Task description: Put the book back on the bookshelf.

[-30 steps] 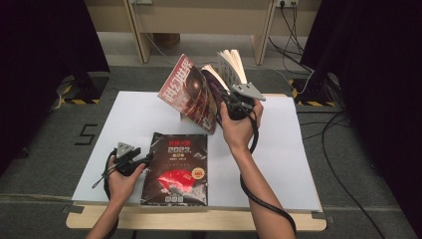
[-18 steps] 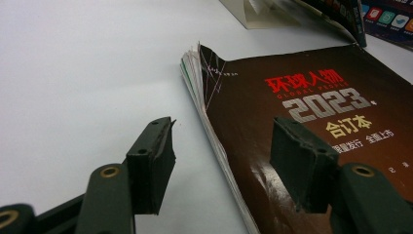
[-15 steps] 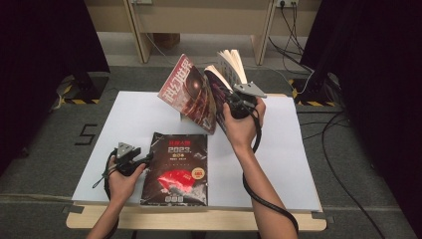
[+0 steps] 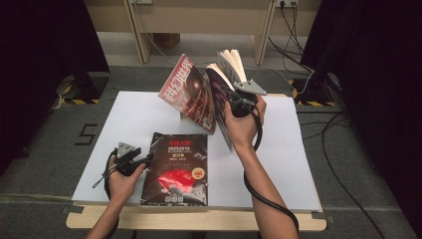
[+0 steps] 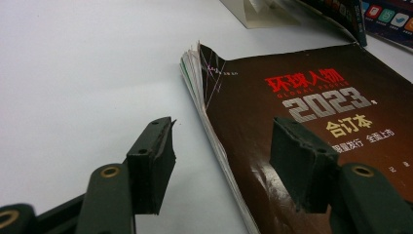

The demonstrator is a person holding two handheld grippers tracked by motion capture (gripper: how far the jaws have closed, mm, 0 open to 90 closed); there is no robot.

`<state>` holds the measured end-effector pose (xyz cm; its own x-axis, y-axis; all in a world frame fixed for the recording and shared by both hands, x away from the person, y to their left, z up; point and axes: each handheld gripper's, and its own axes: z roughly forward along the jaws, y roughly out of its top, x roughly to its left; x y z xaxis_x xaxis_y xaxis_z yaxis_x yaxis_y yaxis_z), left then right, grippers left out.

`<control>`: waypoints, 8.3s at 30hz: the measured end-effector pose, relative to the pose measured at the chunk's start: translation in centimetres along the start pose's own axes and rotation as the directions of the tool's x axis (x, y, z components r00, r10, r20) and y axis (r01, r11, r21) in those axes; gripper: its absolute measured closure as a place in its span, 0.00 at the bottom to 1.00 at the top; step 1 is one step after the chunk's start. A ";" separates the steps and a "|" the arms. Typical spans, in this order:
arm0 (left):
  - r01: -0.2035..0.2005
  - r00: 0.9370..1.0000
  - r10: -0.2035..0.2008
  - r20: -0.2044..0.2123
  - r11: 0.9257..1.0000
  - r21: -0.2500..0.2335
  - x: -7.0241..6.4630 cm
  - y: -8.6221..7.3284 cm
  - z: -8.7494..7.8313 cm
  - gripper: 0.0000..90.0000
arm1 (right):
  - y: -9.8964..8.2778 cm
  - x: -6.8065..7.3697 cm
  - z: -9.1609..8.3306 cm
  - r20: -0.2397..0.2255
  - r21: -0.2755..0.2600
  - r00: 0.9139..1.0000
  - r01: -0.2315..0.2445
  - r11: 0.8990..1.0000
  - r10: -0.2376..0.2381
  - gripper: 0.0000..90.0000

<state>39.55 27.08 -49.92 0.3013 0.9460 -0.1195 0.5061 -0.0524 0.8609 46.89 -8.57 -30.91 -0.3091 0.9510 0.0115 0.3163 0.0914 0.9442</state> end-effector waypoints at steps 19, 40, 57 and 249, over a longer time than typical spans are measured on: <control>0.002 1.000 -0.002 0.005 1.000 -0.006 0.1 0.0 0.0 0.45 | 2.5 1.6 0.3 0.022 -0.108 1.000 -0.004 0.994 0.006 0.93; 0.002 1.000 -0.002 0.003 1.000 0.002 0.0 0.0 0.1 0.46 | 3.5 3.0 -1.4 -0.027 -0.168 0.999 -0.039 0.985 0.035 0.93; 0.015 1.000 -0.015 0.006 1.000 0.001 0.2 0.0 0.0 0.46 | 4.7 3.7 1.2 0.002 -0.229 1.000 -0.025 0.973 0.027 0.93; 0.002 1.000 -0.002 0.026 1.000 -0.006 0.1 0.0 -0.1 0.47 | -2.0 3.6 5.3 -0.033 -0.043 0.998 -0.057 0.997 0.056 0.72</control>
<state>39.52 27.22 -49.88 0.3213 0.9374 -0.1344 0.5022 -0.0484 0.8634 49.93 -3.75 -34.50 -0.3204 0.9443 0.0749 0.2944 0.0241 0.9554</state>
